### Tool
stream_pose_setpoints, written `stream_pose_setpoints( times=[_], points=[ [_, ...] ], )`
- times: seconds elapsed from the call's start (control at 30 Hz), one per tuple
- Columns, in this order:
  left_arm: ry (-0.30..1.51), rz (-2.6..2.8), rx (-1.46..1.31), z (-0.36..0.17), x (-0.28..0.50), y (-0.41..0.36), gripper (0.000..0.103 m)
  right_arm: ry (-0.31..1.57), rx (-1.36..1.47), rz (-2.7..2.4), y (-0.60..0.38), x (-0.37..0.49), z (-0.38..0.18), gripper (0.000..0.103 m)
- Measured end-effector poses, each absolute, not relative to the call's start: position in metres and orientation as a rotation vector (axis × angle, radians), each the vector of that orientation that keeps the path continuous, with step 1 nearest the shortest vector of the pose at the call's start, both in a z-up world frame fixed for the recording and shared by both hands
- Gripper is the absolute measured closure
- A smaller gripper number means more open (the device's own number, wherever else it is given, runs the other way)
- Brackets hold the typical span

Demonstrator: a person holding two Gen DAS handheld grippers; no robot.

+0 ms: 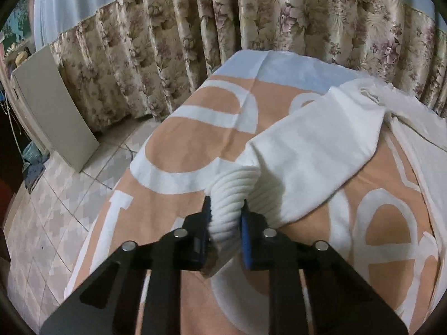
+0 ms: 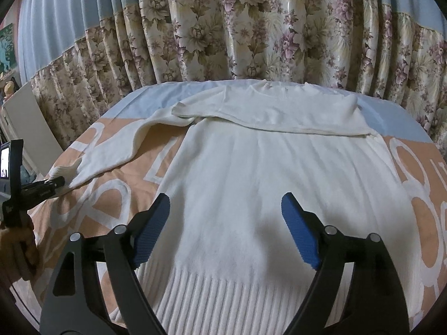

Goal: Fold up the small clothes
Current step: 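Carry the held sleeve across the sweater body and open the left gripper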

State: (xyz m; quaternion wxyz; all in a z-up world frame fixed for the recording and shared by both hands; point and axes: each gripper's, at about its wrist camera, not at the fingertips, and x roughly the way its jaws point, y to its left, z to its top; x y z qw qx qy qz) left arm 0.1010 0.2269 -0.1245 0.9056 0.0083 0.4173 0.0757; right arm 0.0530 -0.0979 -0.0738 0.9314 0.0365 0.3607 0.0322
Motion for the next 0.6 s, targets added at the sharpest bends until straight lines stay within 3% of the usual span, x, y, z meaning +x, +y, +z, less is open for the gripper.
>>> stream_pose_setpoints(
  times=[0.6],
  points=[
    [0.848,0.242,0.013,-0.082,0.131,0.172,0.088,0.750,0.101,0.049,-0.144,0.076,-0.071,0.019]
  ],
)
